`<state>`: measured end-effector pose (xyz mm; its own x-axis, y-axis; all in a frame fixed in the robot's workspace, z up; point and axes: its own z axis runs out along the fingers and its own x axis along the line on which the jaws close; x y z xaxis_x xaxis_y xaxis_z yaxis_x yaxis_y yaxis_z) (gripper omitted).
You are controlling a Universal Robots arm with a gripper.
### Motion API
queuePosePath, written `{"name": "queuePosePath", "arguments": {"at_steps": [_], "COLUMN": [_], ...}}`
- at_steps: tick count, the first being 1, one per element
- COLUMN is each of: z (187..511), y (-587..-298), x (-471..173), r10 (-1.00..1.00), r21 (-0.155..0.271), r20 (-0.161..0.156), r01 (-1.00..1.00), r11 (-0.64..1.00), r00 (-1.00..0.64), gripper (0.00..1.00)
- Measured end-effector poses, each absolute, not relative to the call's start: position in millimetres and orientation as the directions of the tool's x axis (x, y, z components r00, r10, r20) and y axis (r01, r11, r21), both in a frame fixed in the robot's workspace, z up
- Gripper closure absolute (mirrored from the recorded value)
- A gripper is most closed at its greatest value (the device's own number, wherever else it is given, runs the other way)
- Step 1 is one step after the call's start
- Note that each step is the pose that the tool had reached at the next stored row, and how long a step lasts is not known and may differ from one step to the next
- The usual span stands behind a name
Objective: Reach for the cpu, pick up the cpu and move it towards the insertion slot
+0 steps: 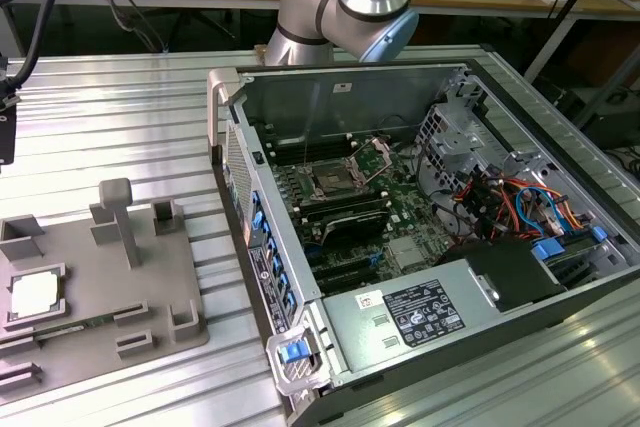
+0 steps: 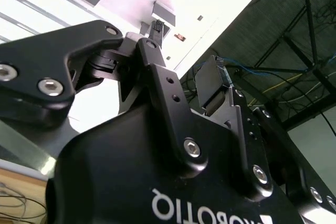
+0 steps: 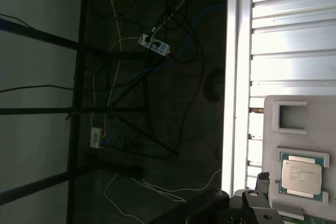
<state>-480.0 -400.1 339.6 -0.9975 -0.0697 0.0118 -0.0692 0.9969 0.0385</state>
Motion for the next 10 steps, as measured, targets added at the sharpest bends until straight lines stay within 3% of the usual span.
{"name": "queuePosePath", "arguments": {"at_steps": [10], "z": [339.3], "y": [-400.1], "x": [-480.0], "r10": [-0.070], "r21": [0.039], "r20": [0.012], "r01": [-0.069], "r11": [0.997], "r00": [-0.997], "gripper": [0.47]}}
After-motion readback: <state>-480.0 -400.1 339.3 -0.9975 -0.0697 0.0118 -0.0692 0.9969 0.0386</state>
